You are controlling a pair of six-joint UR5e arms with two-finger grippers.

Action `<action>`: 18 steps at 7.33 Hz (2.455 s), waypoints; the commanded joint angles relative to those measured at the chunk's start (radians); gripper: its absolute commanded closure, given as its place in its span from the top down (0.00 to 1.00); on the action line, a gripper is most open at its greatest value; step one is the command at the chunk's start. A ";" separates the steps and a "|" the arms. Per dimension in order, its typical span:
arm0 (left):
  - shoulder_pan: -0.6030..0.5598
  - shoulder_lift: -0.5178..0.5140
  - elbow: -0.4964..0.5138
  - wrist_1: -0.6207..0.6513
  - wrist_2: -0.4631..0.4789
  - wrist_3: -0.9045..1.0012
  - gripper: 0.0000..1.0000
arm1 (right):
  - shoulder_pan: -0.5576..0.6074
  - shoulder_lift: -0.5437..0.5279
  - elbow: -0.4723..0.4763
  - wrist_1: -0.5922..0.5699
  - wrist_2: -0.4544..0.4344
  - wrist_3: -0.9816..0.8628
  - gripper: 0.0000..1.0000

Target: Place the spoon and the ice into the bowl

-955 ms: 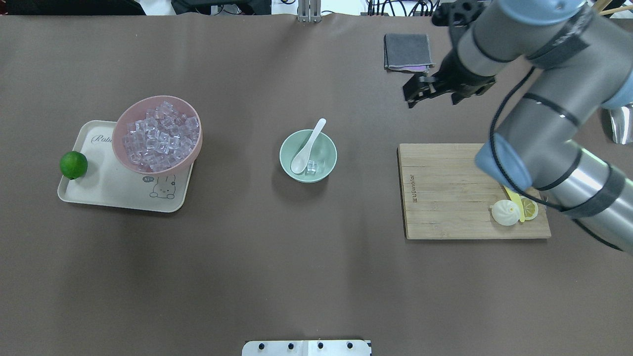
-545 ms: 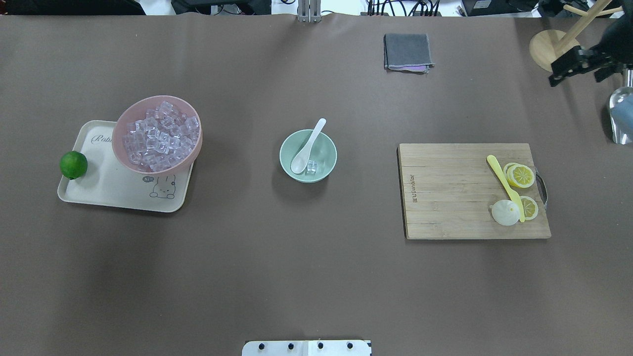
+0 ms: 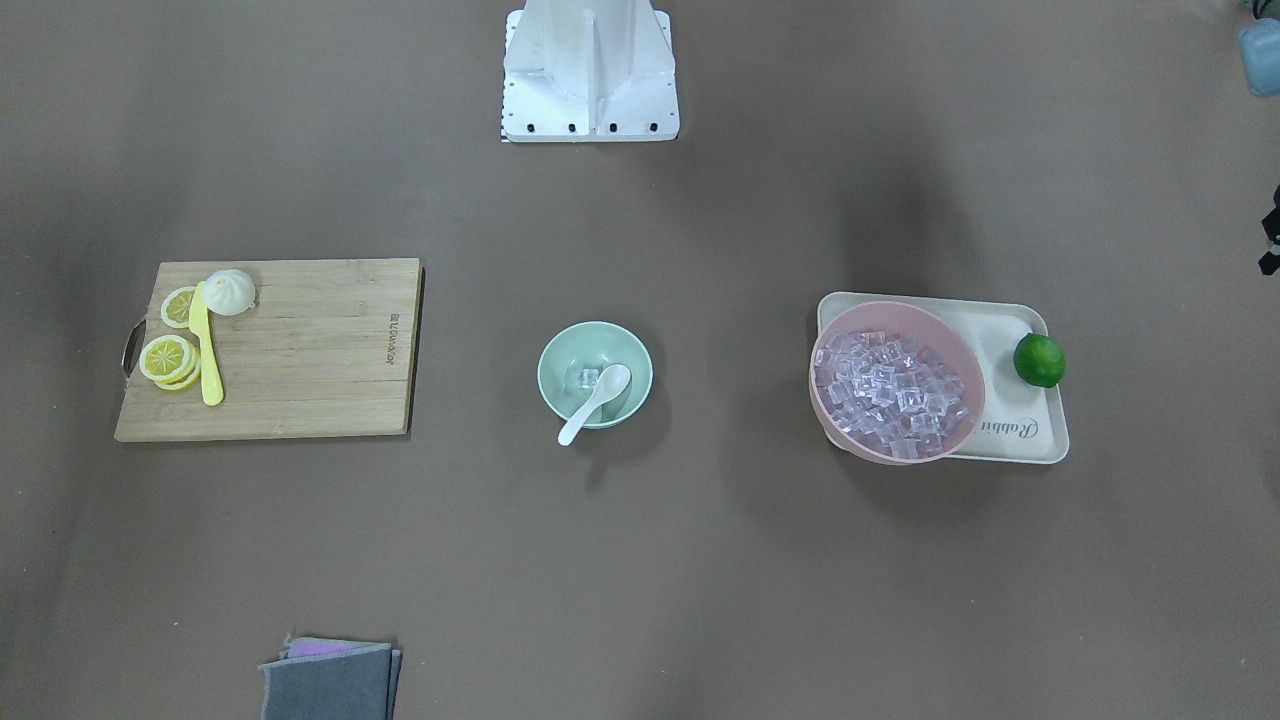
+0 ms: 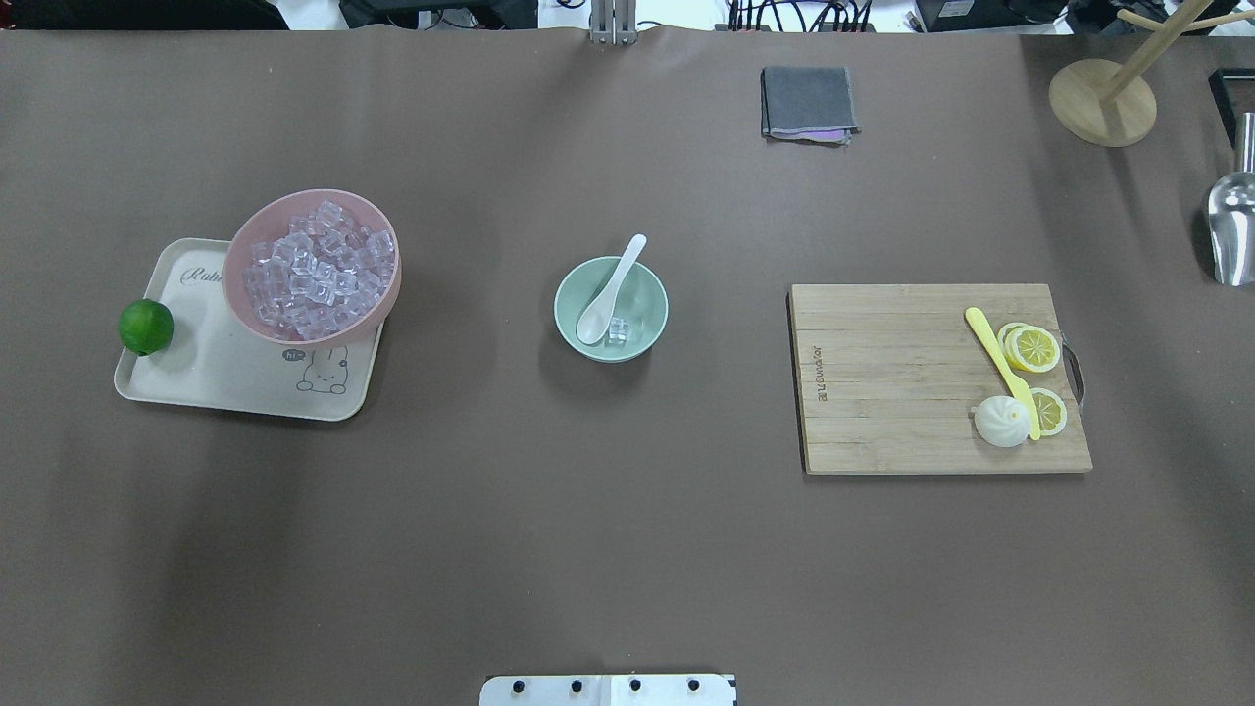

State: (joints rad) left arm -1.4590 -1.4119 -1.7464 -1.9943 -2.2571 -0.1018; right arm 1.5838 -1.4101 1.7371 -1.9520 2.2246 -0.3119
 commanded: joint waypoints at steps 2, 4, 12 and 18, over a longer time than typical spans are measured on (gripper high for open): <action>-0.090 0.019 0.114 0.011 -0.009 0.001 0.98 | 0.050 -0.107 -0.096 0.005 0.096 -0.107 1.00; -0.136 -0.005 0.117 0.110 -0.086 -0.001 0.98 | 0.050 -0.122 -0.199 0.160 0.098 -0.101 1.00; -0.127 -0.085 0.053 0.244 -0.085 -0.012 0.98 | -0.036 -0.118 -0.116 0.268 0.099 0.090 1.00; -0.127 -0.079 0.054 0.242 -0.090 -0.013 0.98 | -0.036 -0.122 -0.108 0.271 0.168 0.090 1.00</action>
State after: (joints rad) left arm -1.5859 -1.4910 -1.6927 -1.7512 -2.3457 -0.1150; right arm 1.5479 -1.5323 1.6285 -1.6813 2.3875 -0.2213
